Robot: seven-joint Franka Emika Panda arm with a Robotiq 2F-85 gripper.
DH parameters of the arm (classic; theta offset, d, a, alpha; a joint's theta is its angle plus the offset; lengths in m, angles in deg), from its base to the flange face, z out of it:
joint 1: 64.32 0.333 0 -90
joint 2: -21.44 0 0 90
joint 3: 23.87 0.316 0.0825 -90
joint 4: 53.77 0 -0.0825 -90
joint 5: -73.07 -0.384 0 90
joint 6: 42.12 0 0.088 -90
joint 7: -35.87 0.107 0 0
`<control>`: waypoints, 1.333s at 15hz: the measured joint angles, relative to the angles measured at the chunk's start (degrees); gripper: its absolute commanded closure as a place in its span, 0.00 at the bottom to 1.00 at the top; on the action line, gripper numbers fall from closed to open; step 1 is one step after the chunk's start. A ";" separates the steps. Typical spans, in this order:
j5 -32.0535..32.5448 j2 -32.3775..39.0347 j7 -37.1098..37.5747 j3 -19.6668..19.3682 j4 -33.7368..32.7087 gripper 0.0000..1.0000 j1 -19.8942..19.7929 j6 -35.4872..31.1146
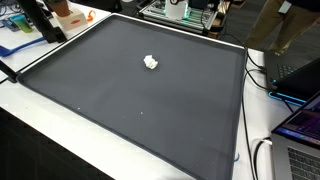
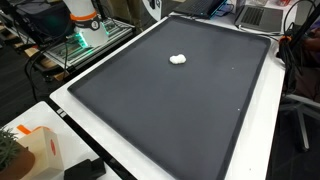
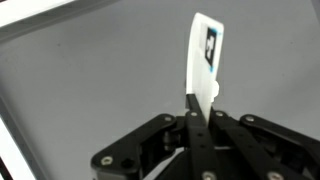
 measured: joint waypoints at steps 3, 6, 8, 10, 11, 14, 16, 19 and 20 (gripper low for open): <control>-0.02 -0.10 0.79 0.35 0.54 0.99 0.21 -1.78; -0.74 -1.68 3.03 2.63 6.18 0.99 1.80 -13.01; -0.07 -3.22 5.61 4.55 11.37 0.99 3.11 -21.59; 2.18 -4.98 9.28 6.19 16.86 0.99 3.81 -29.28; 3.15 -6.01 10.92 6.82 19.67 0.99 3.95 -32.53; 3.16 -9.35 16.31 8.61 29.07 0.96 4.31 -45.46; 3.13 -10.80 19.59 9.34 33.82 0.96 4.32 -51.70; 3.09 -11.72 20.34 9.40 35.36 0.99 4.26 -52.87; 3.10 -11.73 20.34 9.40 35.28 0.99 4.26 -52.87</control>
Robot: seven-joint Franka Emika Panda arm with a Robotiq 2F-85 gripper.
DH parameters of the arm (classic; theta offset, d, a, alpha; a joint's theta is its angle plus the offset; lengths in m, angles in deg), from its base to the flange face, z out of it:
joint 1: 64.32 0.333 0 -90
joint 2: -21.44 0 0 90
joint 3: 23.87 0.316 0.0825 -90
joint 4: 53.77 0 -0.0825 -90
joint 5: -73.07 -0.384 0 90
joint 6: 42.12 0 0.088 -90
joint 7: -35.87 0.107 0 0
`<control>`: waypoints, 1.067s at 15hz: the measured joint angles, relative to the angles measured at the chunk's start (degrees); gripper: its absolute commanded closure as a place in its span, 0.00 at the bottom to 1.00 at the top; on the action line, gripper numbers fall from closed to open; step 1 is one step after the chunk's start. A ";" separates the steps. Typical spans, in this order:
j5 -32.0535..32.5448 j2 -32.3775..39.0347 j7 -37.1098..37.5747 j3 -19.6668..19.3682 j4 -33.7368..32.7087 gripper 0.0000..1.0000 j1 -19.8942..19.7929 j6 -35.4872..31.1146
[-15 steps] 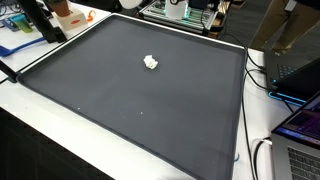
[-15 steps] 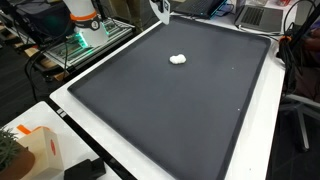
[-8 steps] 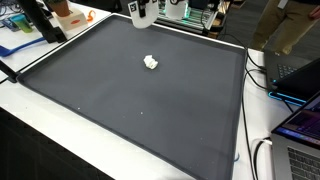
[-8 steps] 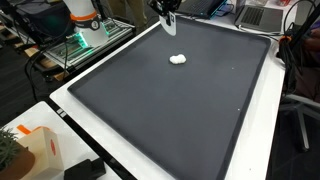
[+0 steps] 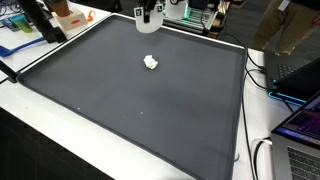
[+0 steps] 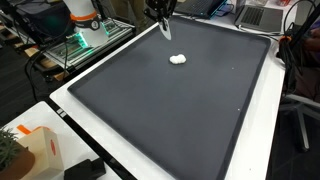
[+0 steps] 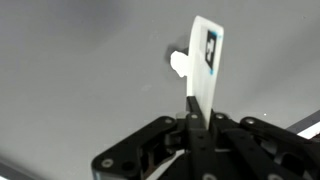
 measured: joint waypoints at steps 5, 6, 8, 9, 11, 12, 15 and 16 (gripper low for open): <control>1.13 1.85 6.47 2.02 -0.55 0.99 -0.81 -0.19; 1.78 2.41 8.51 2.56 -0.68 0.99 -0.94 -0.19; 3.72 3.53 13.04 3.41 -0.91 0.99 -1.16 -0.19; 4.61 4.03 15.05 3.66 -0.97 0.99 -1.20 -0.19; 5.97 4.83 18.55 3.86 -1.03 0.99 -1.20 -0.19; 6.94 5.14 20.42 3.86 -1.06 0.96 -1.20 -0.19; 7.00 5.74 20.91 3.84 -1.21 0.99 -0.83 -0.18; 7.00 5.75 20.91 3.84 -1.21 0.99 -0.83 -0.18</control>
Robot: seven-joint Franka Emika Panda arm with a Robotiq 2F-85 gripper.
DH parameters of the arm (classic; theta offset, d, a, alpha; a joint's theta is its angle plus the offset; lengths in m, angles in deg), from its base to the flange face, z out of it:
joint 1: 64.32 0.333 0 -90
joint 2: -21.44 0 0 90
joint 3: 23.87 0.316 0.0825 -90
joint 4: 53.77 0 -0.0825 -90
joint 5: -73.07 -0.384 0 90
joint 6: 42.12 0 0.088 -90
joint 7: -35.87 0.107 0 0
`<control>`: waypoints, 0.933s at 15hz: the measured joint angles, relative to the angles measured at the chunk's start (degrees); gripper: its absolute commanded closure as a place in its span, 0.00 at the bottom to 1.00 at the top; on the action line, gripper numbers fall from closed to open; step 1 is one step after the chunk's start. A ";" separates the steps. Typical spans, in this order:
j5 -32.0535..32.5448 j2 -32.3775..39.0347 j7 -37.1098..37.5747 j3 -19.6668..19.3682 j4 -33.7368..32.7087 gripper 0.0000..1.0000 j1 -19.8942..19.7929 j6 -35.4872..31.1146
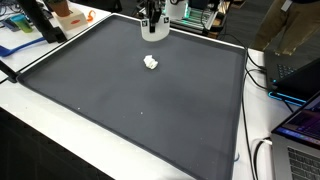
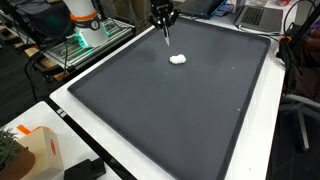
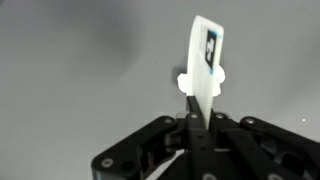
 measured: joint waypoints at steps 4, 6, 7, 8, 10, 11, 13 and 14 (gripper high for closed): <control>0.67 0.12 0.82 -0.05 -0.02 0.99 -0.02 -0.23; 1.45 0.62 1.99 -0.05 -0.04 0.99 -0.03 -1.11; 1.92 0.99 2.65 -0.05 -0.09 0.99 -0.03 -1.66; 2.46 1.43 3.45 -0.05 -0.18 0.99 -0.05 -2.30; 3.39 2.61 4.57 -0.05 -0.70 0.99 -0.05 -3.41; 4.00 3.39 5.18 -0.08 -1.23 0.99 -0.05 -3.66; 5.68 5.29 6.61 -0.31 -2.59 0.99 -0.05 -3.99; 6.48 6.33 7.17 -0.50 -3.29 0.99 -0.04 -4.05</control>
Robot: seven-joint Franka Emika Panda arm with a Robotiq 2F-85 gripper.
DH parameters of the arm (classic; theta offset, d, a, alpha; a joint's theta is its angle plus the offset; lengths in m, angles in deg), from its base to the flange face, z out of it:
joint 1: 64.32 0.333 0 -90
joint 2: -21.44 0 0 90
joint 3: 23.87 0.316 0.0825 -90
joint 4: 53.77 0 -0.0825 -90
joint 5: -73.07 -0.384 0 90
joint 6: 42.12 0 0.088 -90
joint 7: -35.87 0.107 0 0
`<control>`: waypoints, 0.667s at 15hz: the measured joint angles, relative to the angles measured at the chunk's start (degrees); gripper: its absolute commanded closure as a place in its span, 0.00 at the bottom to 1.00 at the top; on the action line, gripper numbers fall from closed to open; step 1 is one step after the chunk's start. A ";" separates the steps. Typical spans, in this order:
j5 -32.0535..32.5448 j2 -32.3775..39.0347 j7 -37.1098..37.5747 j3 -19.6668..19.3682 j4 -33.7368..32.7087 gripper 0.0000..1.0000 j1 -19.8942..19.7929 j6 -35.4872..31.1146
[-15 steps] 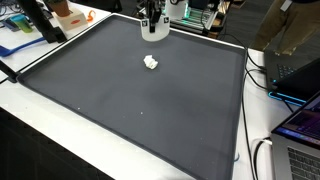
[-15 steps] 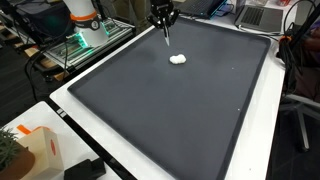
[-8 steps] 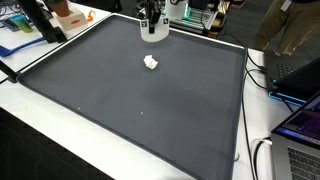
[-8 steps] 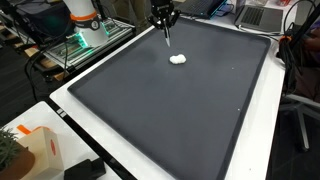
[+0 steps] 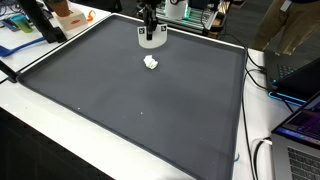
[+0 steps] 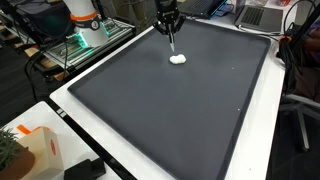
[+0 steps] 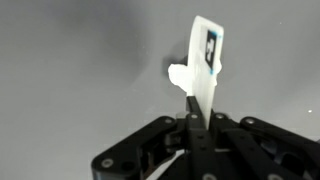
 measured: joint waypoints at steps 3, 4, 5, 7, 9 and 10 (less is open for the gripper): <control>2.19 3.42 1.34 -1.25 -2.29 0.99 0.25 -0.06; 2.52 4.57 1.50 -1.89 -3.01 0.99 0.45 -0.06; 2.50 5.71 1.44 -2.49 -3.73 0.96 0.72 0.00; -0.53 7.93 -2.38 -2.70 -4.81 0.96 1.26 0.16; -1.53 8.78 -3.75 -2.70 -5.46 0.99 1.56 0.53; -1.37 8.71 -3.68 -3.14 -5.51 0.99 1.88 0.56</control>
